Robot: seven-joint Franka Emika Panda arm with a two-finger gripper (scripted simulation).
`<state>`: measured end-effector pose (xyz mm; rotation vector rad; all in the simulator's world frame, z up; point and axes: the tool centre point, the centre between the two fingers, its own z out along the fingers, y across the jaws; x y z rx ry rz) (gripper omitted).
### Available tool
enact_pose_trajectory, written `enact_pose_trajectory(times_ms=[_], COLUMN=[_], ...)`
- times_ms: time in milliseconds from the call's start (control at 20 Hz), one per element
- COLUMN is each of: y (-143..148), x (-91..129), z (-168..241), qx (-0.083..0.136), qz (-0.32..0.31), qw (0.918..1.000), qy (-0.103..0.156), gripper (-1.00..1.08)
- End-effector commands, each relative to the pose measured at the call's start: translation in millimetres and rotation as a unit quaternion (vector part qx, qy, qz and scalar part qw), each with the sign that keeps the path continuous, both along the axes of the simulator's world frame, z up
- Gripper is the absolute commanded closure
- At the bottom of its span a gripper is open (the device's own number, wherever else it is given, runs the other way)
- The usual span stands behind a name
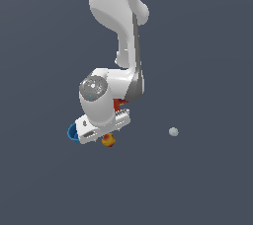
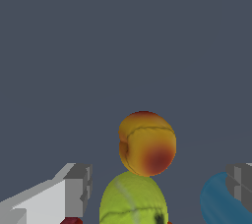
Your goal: Pick up a designated object from a clutter of objects.
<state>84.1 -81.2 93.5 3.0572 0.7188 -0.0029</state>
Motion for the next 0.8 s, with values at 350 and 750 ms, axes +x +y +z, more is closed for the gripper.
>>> enact_pose_trajectory(times_ms=[350,750], y=[-0.7,-0.4], x=[0.8,0.0], z=[-12.0,-49.1], qx=[0.001,0.001], qz=[0.008,0.010], qw=[1.0000,1.0000], qy=[0.000,-0.001], gripper=[-0.92,-0.92])
